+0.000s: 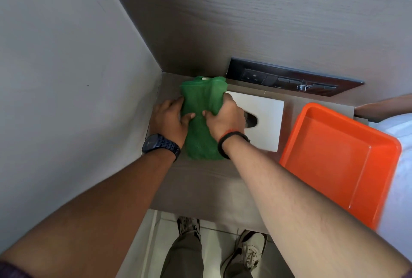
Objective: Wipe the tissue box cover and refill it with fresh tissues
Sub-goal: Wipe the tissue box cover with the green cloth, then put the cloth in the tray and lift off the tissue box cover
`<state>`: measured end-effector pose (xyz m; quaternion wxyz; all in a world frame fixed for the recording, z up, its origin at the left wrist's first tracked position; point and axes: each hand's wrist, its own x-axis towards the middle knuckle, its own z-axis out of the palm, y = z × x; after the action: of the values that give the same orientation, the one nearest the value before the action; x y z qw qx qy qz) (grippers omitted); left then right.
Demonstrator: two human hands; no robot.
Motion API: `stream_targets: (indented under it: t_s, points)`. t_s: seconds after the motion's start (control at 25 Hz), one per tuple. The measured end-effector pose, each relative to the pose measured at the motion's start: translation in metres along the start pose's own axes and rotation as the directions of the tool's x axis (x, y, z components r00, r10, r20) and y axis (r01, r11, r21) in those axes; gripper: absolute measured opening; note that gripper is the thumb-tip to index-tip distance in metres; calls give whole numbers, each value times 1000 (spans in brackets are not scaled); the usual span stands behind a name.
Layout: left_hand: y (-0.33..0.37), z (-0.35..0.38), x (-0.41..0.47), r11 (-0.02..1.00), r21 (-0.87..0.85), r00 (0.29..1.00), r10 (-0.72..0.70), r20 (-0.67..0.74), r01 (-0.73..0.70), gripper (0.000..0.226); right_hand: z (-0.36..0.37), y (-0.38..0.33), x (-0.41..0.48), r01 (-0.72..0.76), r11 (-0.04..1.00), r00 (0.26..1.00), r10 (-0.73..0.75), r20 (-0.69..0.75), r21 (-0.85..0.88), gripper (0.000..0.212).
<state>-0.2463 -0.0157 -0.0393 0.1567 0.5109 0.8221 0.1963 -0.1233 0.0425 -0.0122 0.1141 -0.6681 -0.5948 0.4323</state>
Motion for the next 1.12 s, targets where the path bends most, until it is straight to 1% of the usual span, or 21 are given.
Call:
stream_targets:
  t_s: [0.04, 0.12, 0.24, 0.36, 0.44, 0.56, 0.64, 0.72, 0.8, 0.84, 0.88, 0.92, 0.96, 1.0, 1.04, 1.08, 1.12]
  points:
    - [2, -1, 0, 1000, -22, 1000, 6, 5, -6, 45, -1, 0, -1, 6, 999, 1000, -7, 10, 40, 30]
    - [10, -1, 0, 993, -114, 999, 20, 40, -15, 46, -8, 2, -4, -14, 981, 1000, 9, 27, 195, 20]
    - [38, -3, -5, 965, -261, 993, 46, 104, -18, 51, -34, 13, -6, -49, 926, 999, 42, 25, 375, 15]
    - [81, 2, -15, 954, -288, 989, 119, 88, -89, 51, -74, 36, -12, -27, 874, 999, 42, -19, 486, 15]
    - [119, 7, -25, 937, -315, 977, 189, 96, -150, 52, -108, 58, -20, 0, 843, 996, 47, -73, 538, 18]
    - [181, 21, -43, 905, -370, 949, 280, 147, -210, 53, -166, 100, -36, 43, 814, 982, 71, -174, 580, 15]
    - [217, 36, -56, 881, -401, 916, 350, 194, -252, 55, -198, 129, -44, 69, 813, 964, 96, -249, 579, 14]
    - [242, 56, -68, 867, -405, 881, 407, 240, -290, 56, -218, 157, -48, 66, 810, 948, 131, -289, 583, 14]
    - [251, 81, -74, 860, -356, 835, 471, 285, -364, 59, -220, 186, -46, 47, 816, 946, 149, -288, 577, 16]
    - [250, 94, -78, 854, -269, 794, 516, 321, -446, 61, -215, 200, -45, 25, 818, 951, 158, -266, 575, 18]
    - [245, 104, -81, 824, -143, 741, 558, 373, -548, 63, -208, 212, -45, -4, 823, 958, 166, -234, 568, 20]
    - [239, 112, -83, 757, -14, 676, 591, 441, -653, 66, -200, 223, -45, -39, 840, 967, 169, -193, 541, 20]
    - [233, 121, -85, 664, 87, 604, 609, 514, -743, 68, -192, 234, -44, -83, 878, 971, 178, -161, 471, 18]
    - [227, 128, -87, 567, 154, 538, 611, 580, -809, 69, -185, 243, -43, -135, 927, 967, 200, -156, 349, 18]
    - [221, 134, -88, 491, 193, 490, 599, 633, -849, 71, -177, 250, -44, -186, 963, 956, 223, -189, 194, 29]
    - [215, 138, -89, 449, 217, 468, 581, 666, -867, 72, -170, 256, -46, -208, 977, 945, 213, -247, 49, 45]
    - [209, 140, -88, 433, 234, 465, 569, 678, -871, 71, -165, 261, -48, -199, 977, 937, 166, -306, -79, 61]
